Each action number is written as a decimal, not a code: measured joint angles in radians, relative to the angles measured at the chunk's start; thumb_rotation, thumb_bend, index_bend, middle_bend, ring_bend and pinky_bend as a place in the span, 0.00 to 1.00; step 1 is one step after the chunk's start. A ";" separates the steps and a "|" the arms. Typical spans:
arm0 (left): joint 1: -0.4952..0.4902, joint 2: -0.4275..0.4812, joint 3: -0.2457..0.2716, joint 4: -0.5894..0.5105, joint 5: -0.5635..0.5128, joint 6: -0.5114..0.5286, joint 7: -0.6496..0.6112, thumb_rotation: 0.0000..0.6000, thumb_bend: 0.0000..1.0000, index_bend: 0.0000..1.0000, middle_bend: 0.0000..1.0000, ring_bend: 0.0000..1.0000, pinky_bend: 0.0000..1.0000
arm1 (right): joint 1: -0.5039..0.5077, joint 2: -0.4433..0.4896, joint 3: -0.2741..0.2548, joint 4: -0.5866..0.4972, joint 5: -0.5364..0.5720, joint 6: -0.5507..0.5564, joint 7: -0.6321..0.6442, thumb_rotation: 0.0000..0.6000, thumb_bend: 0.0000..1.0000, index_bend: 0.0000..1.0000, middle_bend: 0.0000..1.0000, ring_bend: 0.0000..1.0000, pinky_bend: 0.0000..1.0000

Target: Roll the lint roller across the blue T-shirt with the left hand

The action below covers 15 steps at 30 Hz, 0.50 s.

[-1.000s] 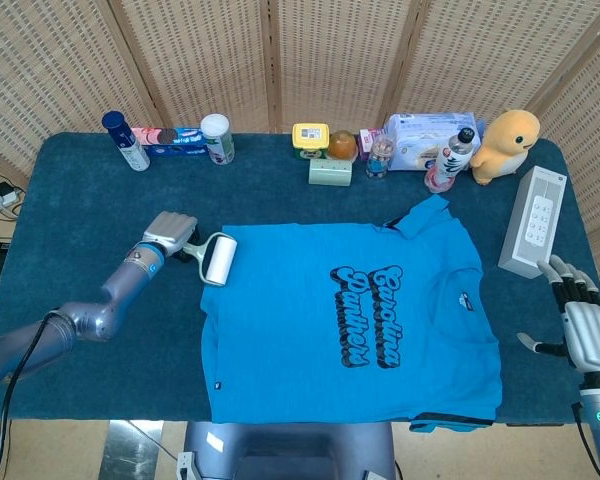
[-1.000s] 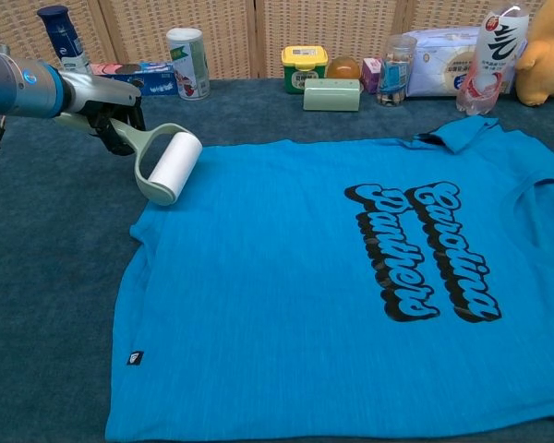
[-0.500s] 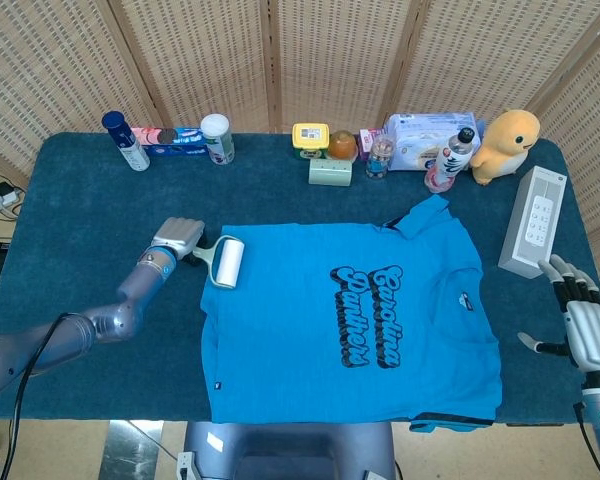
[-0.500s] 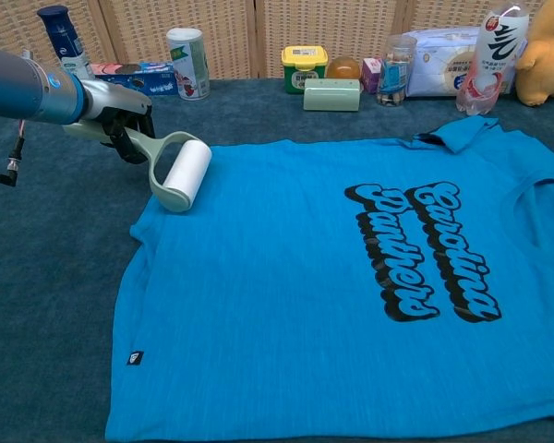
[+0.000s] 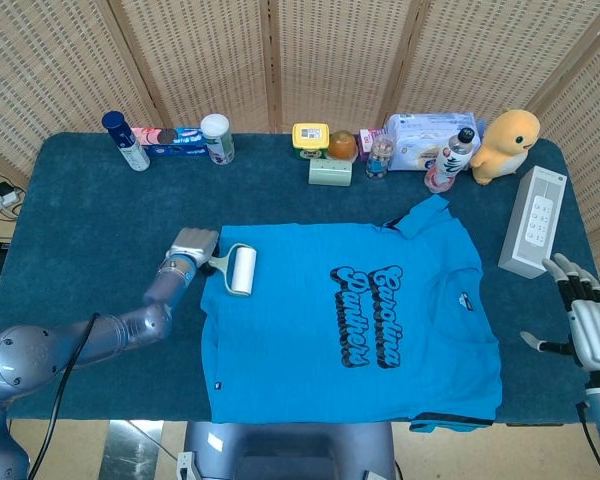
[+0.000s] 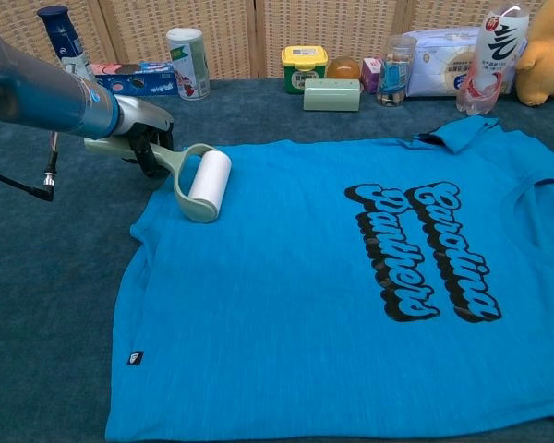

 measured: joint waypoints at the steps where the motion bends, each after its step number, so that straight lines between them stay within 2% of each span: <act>1: -0.003 -0.005 -0.001 0.001 -0.006 0.002 0.003 1.00 1.00 1.00 0.96 0.83 0.97 | 0.000 0.001 0.000 0.000 0.000 0.000 0.003 1.00 0.00 0.07 0.00 0.00 0.00; 15: -0.067 -0.094 -0.049 0.053 -0.089 0.025 0.074 1.00 1.00 1.00 0.96 0.83 0.97 | -0.008 0.019 0.003 -0.005 -0.008 0.015 0.043 1.00 0.00 0.07 0.00 0.00 0.00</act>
